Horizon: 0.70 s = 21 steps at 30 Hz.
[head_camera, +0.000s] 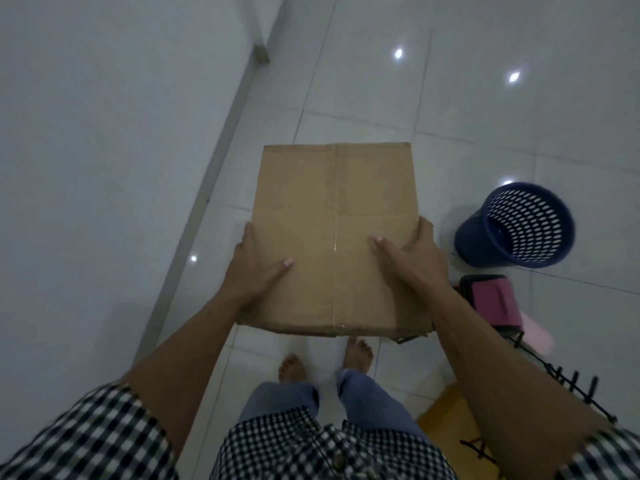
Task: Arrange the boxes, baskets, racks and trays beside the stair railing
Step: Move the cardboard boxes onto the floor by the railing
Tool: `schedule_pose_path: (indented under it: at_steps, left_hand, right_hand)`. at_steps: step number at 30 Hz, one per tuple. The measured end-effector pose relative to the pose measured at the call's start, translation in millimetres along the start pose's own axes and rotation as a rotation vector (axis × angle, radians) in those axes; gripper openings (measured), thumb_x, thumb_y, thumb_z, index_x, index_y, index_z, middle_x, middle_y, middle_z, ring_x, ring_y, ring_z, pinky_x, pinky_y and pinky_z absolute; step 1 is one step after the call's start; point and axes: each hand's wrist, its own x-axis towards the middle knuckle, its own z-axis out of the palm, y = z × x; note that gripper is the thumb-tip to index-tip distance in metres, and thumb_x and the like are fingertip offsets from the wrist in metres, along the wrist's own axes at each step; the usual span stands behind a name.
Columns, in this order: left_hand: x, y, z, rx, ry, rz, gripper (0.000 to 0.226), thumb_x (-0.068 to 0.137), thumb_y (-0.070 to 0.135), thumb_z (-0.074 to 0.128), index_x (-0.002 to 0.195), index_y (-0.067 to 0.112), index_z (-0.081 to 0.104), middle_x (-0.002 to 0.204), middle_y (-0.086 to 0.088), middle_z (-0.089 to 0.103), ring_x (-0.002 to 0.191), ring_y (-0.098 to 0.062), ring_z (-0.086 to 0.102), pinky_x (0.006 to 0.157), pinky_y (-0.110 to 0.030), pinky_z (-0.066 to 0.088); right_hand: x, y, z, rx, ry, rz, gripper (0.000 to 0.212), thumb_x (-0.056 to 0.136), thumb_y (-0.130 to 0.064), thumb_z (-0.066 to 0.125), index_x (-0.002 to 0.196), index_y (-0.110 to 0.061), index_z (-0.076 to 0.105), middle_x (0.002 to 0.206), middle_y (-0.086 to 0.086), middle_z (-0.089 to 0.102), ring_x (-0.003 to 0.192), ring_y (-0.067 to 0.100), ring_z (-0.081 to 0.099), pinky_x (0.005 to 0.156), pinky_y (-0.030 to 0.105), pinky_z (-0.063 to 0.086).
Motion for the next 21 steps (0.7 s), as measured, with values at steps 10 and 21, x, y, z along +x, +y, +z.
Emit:
schedule_pose_path:
  at_steps: [10, 21]
  left_hand:
    - [-9.6, 71.9, -31.7, -0.006, -0.106, 0.348, 0.12, 0.071, 0.059, 0.077, 0.156, 0.023, 0.0, 0.158, -0.002, 0.025, 0.14, -0.025, 0.033, 0.114, -0.045, 0.032]
    - [-110.2, 141.4, -11.9, 0.228, -0.374, 0.806, 0.098, 0.067, 0.063, 0.076, 0.141, 0.033, 0.02, 0.14, 0.002, 0.047, 0.121, -0.027, 0.053, 0.098, -0.05, 0.047]
  right_hand:
    - [-77.9, -15.2, -52.7, 0.119, 0.282, 0.058, 0.094, 0.079, -0.063, 0.07, 0.149, -0.028, 0.018, 0.141, 0.007, 0.053, 0.124, 0.034, 0.054, 0.101, 0.048, 0.044]
    - [-261.2, 48.3, -70.8, 0.186, 0.726, 0.323, 0.111, 0.075, -0.069, 0.068, 0.157, -0.032, 0.003, 0.152, 0.012, 0.036, 0.134, 0.035, 0.044, 0.106, 0.047, 0.04]
